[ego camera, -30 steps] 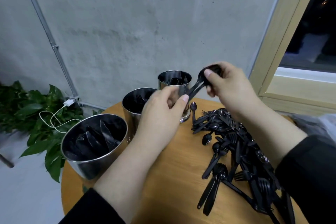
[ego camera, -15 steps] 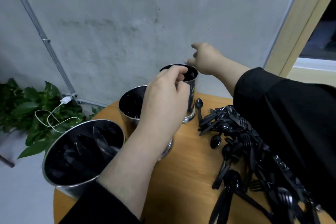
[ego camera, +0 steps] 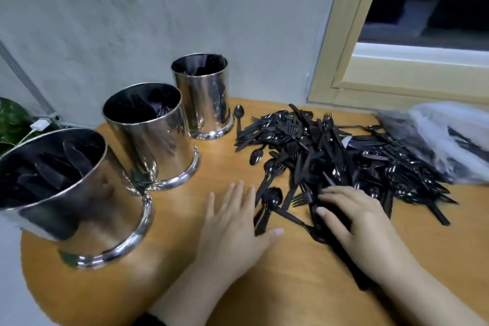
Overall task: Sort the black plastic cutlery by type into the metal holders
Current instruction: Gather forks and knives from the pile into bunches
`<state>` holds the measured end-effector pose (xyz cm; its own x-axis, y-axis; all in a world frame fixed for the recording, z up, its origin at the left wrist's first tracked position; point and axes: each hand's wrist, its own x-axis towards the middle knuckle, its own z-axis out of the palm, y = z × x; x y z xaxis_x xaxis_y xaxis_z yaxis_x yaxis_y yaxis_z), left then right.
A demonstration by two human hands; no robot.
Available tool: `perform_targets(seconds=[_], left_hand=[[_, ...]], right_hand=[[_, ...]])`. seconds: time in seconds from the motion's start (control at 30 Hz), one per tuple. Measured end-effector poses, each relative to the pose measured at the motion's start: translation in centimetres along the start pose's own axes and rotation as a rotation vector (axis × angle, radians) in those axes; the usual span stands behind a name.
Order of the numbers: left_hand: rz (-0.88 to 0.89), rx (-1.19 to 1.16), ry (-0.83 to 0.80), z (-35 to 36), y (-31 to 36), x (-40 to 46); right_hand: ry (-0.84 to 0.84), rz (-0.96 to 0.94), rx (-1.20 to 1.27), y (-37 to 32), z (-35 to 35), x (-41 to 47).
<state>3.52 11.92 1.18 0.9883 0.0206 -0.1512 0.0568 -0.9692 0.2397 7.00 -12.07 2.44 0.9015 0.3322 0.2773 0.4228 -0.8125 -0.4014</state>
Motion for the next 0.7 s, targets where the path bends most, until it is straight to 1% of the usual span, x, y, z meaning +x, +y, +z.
perform_targets(seconds=[0.13, 0.2, 0.27, 0.37, 0.47, 0.7], left_hand=[[0.026, -0.001, 0.072, 1.6, 3.3, 0.0], [0.049, -0.043, 0.096, 1.9, 4.3, 0.0], [0.060, -0.080, 0.161, 1.9, 5.3, -0.5], [0.034, -0.193, 0.263, 2.1, 5.1, -1.0], [0.027, -0.298, 0.376, 2.7, 4.4, -0.6], [0.005, -0.398, 0.494, 2.7, 3.8, -0.3]], right_hand=[[0.069, -0.028, 0.028, 1.8, 1.4, -3.6], [0.095, -0.024, 0.073, 1.6, 1.8, -3.7], [0.105, 0.001, 0.127, 1.6, 1.6, -4.0], [0.060, -0.010, 0.122, 1.7, 1.7, -4.4], [0.052, -0.020, 0.100, 1.7, 1.9, -4.3], [0.151, -0.031, 0.059, 1.7, 2.0, -4.2]])
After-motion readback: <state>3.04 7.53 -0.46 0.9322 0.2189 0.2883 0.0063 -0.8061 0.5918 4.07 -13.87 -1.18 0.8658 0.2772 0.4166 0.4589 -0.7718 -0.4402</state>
